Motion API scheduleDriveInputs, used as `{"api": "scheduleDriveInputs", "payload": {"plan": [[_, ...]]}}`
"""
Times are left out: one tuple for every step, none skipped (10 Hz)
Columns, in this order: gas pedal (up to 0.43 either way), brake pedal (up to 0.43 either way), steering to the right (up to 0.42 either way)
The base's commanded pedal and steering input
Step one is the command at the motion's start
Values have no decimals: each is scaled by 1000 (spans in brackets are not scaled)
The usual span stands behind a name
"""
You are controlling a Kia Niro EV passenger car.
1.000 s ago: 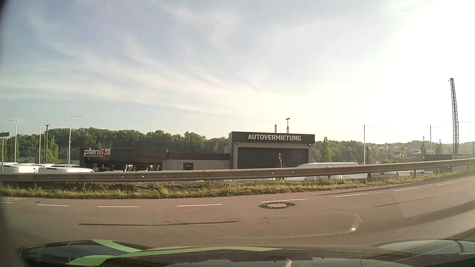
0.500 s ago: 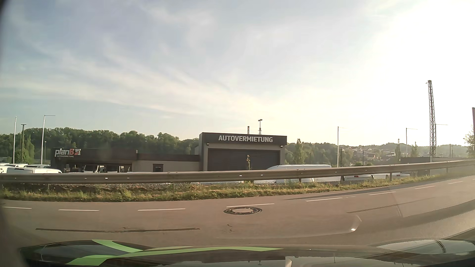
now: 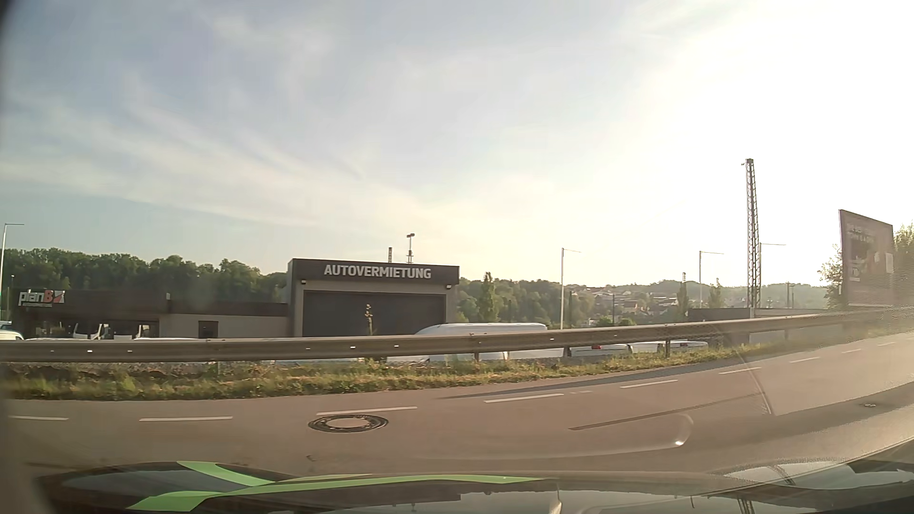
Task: Follow the waypoints while adhering to traffic rules and regulations
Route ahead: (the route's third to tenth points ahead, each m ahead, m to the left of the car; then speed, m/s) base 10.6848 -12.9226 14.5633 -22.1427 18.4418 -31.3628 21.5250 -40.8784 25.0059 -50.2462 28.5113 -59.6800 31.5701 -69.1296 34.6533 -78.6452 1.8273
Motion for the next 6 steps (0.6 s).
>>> {"api": "scheduleDriveInputs", "payload": {"plan": [[280,0,776],[299,0,758],[311,0,738],[311,0,706],[311,0,660],[299,0,619]]}}
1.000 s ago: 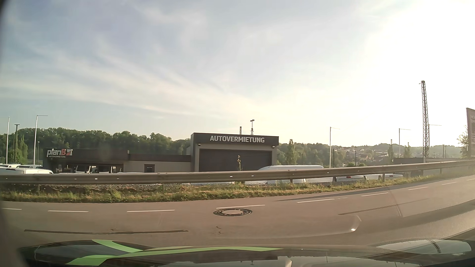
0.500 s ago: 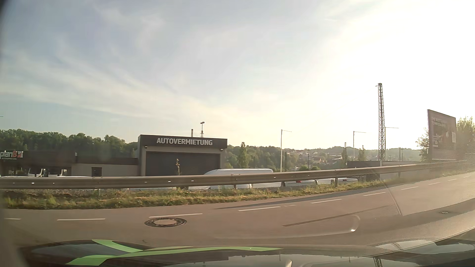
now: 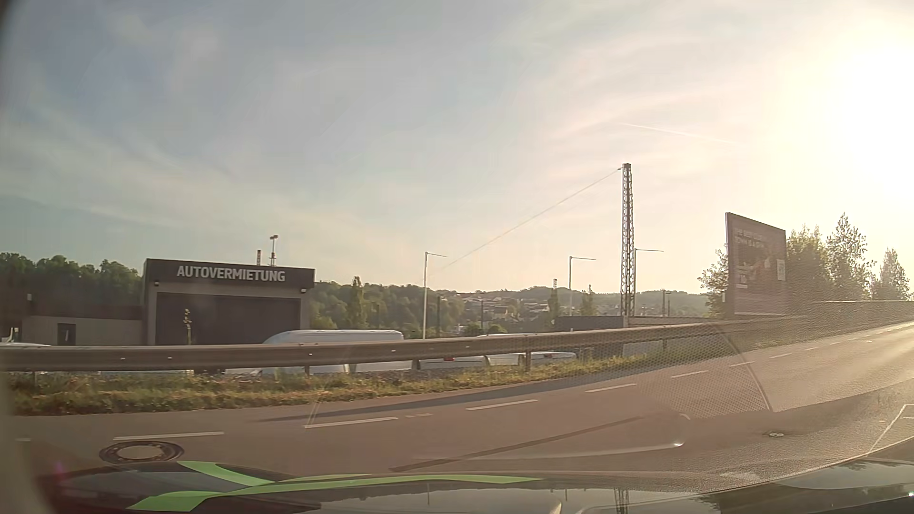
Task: Follow the waypoints while adhering to traffic rules and regulations
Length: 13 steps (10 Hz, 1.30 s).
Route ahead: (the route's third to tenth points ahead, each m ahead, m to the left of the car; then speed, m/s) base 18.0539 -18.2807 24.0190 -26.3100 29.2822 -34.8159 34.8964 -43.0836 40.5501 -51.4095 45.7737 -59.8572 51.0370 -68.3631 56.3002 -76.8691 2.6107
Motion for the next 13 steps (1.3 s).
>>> {"api": "scheduleDriveInputs", "payload": {"plan": [[287,0,562],[287,0,516],[248,0,519],[209,0,545],[197,0,569],[189,0,571],[189,0,560],[197,0,545],[197,0,530],[197,0,512],[197,0,491],[197,0,478],[197,0,458]]}}
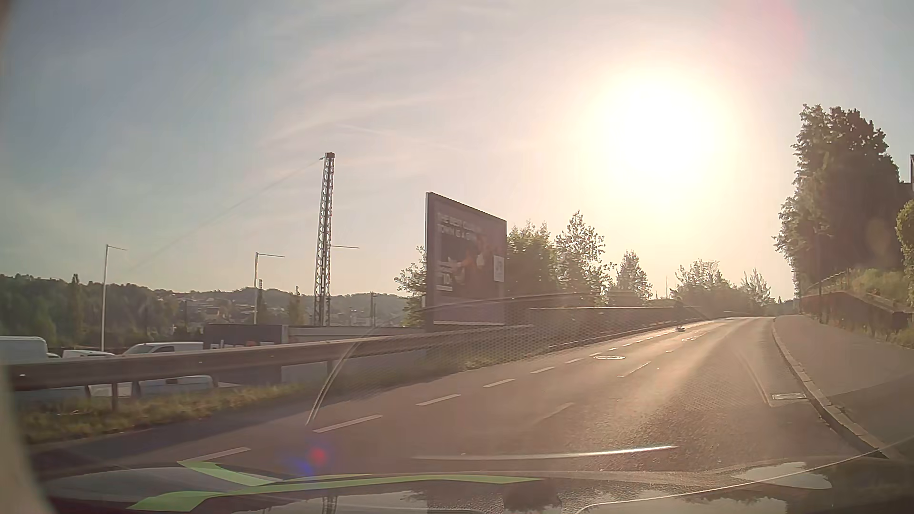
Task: Follow the waypoints while adhering to traffic rules and regulations
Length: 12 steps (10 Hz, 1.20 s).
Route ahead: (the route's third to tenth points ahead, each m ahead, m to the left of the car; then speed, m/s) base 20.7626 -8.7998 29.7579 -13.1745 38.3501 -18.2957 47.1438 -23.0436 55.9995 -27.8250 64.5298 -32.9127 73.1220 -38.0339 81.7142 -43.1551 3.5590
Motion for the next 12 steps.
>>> {"api": "scheduleDriveInputs", "payload": {"plan": [[197,0,428],[197,0,381],[197,0,328],[197,0,284],[197,0,250],[197,0,211],[197,0,188],[197,0,181],[197,0,185],[197,0,188],[197,0,181],[197,0,158]]}}
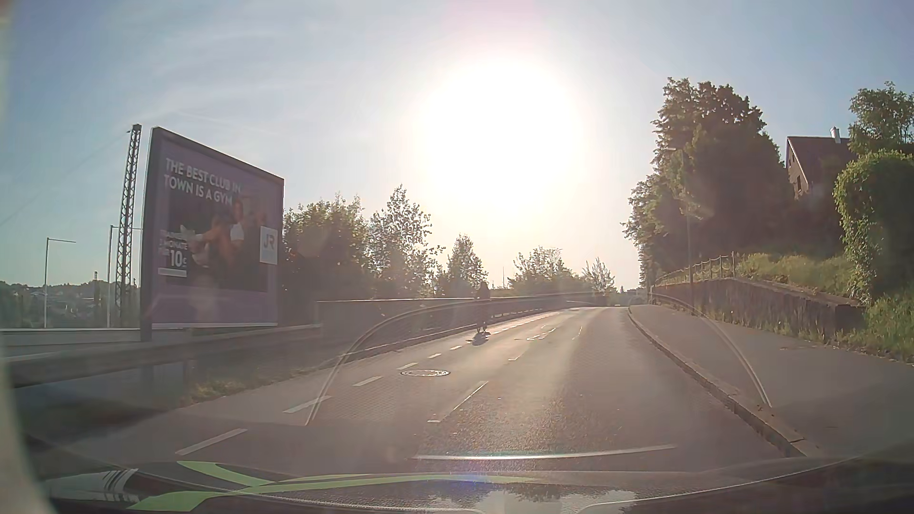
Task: Follow the waypoints while adhering to traffic rules and regulations
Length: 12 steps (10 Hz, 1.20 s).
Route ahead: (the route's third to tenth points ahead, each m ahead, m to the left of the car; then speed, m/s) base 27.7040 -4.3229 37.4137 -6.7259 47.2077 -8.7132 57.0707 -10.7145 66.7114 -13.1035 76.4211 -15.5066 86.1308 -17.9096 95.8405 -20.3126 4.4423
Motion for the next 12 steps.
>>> {"api": "scheduleDriveInputs", "payload": {"plan": [[197,0,132],[197,0,119],[197,0,108],[197,0,105],[197,0,106],[197,0,106],[197,0,107],[209,0,111],[209,0,106],[209,0,96],[209,0,79],[209,0,62]]}}
